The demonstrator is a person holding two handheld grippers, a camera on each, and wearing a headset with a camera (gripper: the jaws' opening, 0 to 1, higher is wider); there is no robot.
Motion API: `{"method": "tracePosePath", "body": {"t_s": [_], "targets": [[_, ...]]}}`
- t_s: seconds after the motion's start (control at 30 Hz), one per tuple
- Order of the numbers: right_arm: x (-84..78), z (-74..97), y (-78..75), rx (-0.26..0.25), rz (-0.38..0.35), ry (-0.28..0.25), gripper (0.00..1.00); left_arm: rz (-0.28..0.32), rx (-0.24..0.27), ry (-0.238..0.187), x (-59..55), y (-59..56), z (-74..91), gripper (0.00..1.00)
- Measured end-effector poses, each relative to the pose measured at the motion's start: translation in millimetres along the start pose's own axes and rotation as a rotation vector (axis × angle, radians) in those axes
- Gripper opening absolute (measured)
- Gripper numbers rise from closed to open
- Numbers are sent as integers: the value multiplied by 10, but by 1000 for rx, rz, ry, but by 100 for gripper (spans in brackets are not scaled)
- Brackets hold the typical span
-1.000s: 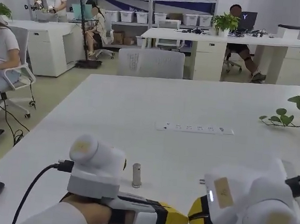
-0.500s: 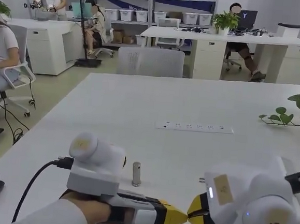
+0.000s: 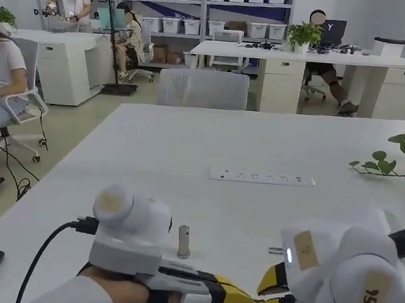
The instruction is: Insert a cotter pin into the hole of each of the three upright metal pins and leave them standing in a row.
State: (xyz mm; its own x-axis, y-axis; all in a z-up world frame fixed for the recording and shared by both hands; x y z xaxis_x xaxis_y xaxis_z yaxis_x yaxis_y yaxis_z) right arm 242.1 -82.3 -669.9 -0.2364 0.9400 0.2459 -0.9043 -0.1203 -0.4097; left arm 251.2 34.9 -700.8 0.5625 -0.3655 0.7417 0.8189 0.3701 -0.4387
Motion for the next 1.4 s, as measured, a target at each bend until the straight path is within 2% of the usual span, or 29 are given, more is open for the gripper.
{"method": "tracePosePath", "body": {"t_s": [0.07, 0.1, 0.13, 0.17, 0.23, 0.37, 0.43, 0.5, 0.53, 0.57, 0.6, 0.73, 0.87, 1.13, 1.4], "targets": [[-11, 1, -2, 28, -18, -8, 9, -45, 22, 10, -4, -4, 15, 0], [-16, 3, -1, 54, -42, -17, 10, -86, 33, 18, -4, -9, 22, 0], [-19, 6, -17, 56, -52, -25, 10, -94, 34, 17, -4, -23, 24, 0], [-24, 11, -35, 65, -64, -33, 10, -129, 41, 10, 4, -25, 33, 0], [-30, 6, -40, 103, -98, -44, 10, -163, 60, 14, 5, -37, 47, 0], [-30, -3, -51, 121, -108, -50, 10, -215, 74, 4, 11, -54, 65, 0], [-29, -13, -43, 133, -111, -50, 10, -260, 86, 3, 12, -57, 71, 0], [-29, -23, -35, 147, -114, -52, 10, -292, 84, 10, 0, -68, 68, 0], [-29, -30, -31, 152, -113, -52, 10, -328, 91, 18, -12, -73, 64, 0], [-29, -35, -27, 158, -111, -51, 10, -338, 87, 21, -23, -89, 59, 0], [-29, -43, -22, 166, -113, -50, 10, -375, 75, 22, -38, -118, 48, 0], [-28, -54, -1, 188, -113, -55, 10, -424, 97, 36, -65, -121, 40, 0], [-20, -53, 18, 213, -121, -74, 10, -438, 98, 32, -65, -117, 48, 0], [-5, -55, 43, 231, -131, -108, 9, -443, 75, 18, -79, -129, 64, 0], [28, -44, 47, 225, -107, -125, 8, -445, 55, 12, -85, -132, 78, 0]]}}
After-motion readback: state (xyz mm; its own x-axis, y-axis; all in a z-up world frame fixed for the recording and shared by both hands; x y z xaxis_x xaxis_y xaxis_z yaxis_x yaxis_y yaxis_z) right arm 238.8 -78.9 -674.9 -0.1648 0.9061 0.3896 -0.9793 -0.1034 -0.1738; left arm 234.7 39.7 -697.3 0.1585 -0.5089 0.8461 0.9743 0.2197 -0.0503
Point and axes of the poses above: the centre of the closed fingertips' face, and the gripper's own axes: z roughly backward along the fingers, y roughly to its left, x roughly out of its top, the point moved 8 cm from there along z, roughly backward along the fingers, and after that the axes turned 12 degrees about y, right-handed, at the moved point
